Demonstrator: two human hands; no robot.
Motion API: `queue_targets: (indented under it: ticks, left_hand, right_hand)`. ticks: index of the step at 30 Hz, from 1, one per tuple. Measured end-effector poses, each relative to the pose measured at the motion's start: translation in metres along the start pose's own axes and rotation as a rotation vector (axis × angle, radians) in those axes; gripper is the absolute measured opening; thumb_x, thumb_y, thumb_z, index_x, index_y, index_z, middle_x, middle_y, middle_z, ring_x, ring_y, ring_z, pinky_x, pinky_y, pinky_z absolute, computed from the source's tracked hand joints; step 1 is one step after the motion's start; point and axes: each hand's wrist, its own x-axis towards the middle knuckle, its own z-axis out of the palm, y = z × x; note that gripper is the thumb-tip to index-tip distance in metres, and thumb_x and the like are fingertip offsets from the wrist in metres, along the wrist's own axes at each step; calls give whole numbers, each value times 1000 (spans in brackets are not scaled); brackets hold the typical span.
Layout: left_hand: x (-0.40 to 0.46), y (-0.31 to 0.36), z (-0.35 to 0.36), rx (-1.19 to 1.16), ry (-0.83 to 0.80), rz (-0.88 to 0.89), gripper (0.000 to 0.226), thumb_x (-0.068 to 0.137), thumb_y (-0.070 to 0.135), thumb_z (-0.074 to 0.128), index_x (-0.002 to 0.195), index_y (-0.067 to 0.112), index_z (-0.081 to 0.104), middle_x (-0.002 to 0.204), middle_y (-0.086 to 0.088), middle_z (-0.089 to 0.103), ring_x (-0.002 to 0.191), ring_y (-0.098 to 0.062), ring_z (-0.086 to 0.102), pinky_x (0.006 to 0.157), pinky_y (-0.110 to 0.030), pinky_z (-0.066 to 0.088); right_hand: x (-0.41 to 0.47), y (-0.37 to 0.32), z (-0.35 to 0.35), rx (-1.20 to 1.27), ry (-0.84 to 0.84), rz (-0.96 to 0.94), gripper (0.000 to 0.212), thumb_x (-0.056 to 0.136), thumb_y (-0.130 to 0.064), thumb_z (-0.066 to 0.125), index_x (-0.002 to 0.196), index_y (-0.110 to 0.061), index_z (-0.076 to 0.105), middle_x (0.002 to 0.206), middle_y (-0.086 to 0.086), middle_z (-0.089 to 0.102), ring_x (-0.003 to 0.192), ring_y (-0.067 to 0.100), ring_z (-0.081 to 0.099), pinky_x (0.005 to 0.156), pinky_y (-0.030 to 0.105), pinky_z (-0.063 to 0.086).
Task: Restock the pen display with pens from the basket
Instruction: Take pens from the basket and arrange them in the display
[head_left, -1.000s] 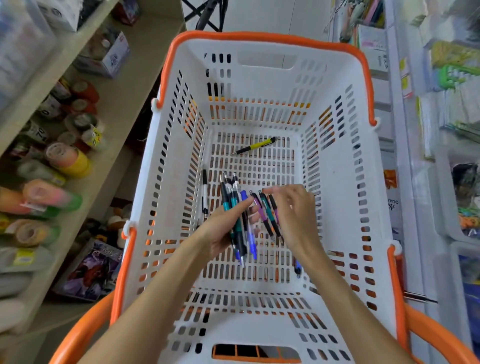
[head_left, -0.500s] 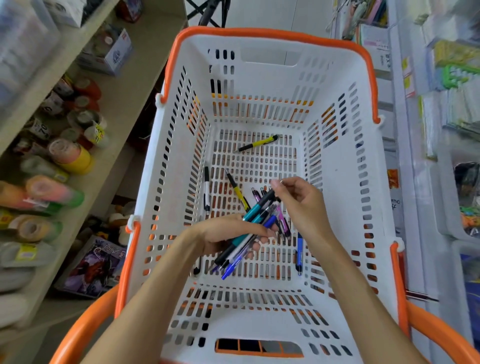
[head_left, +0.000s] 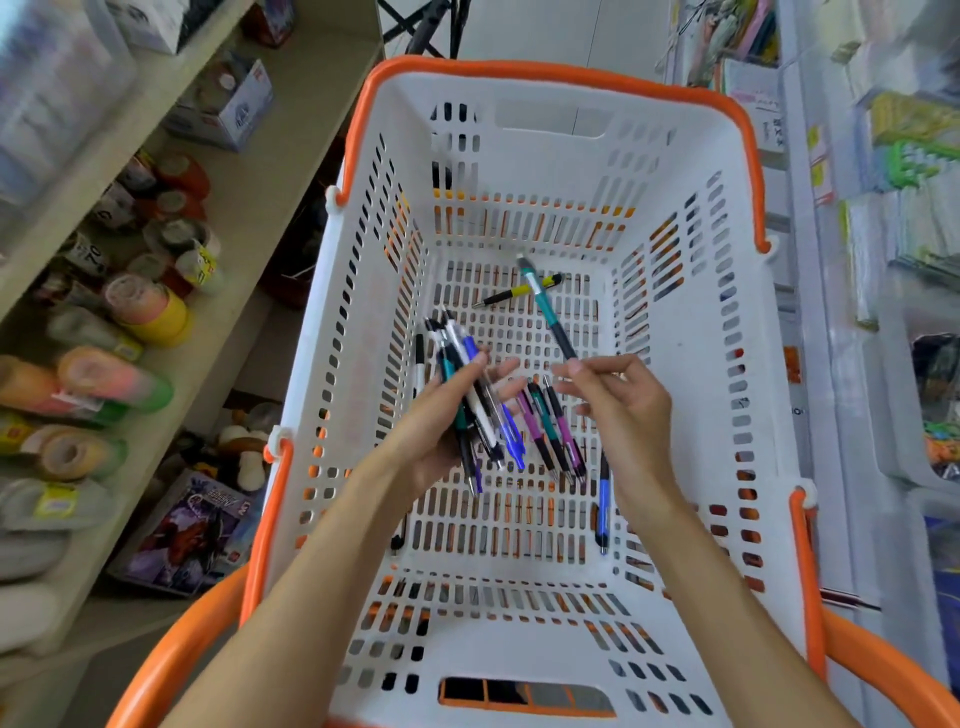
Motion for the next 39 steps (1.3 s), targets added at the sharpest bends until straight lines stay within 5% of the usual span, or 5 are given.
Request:
queue_targets:
  ticks: [5, 13, 19, 34, 39]
  left_hand:
    - [-2, 4, 2, -162, 38, 71, 39, 91, 18, 58, 130, 17, 55, 116, -6, 70, 103, -16, 68, 74, -32, 58]
    - [-1, 4, 1, -96, 41, 73, 34, 95, 16, 53, 128, 15, 58, 124, -4, 66, 116, -16, 61, 92, -34, 53]
    - [-3, 3, 1, 18, 29, 52, 24, 93, 14, 56, 115, 17, 65, 115, -1, 70, 110, -12, 64, 80, -28, 57]
    - [1, 6, -3, -129, 164, 168, 28, 96, 17, 54, 122, 13, 62, 118, -5, 69, 111, -13, 64, 83, -28, 56]
    - [3, 3, -6, -9, 245, 182, 19, 95, 14, 55, 111, 12, 65, 106, -6, 72, 104, -18, 67, 87, -34, 55]
  right_hand:
    - [-6, 5, 4, -123, -224, 45, 21, 90, -23, 63, 110, -25, 64, 93, -12, 74, 93, -1, 68, 80, 14, 52]
    - [-6, 11, 5, -321, -307, 57, 16, 87, -28, 67, 103, -27, 69, 90, -10, 74, 85, -4, 67, 76, 12, 49]
    - [-6, 12, 6, -445, -363, -11, 15, 86, -40, 64, 88, -28, 72, 83, -10, 73, 80, 1, 68, 77, 18, 53]
    - [3, 1, -9, -309, -568, 532, 26, 77, -24, 76, 100, -18, 66, 79, 2, 73, 67, 10, 63, 63, 18, 50]
    - [10, 1, -15, -78, -247, 292, 19, 85, -26, 64, 95, -11, 70, 68, -2, 57, 62, 7, 50, 62, 19, 45]
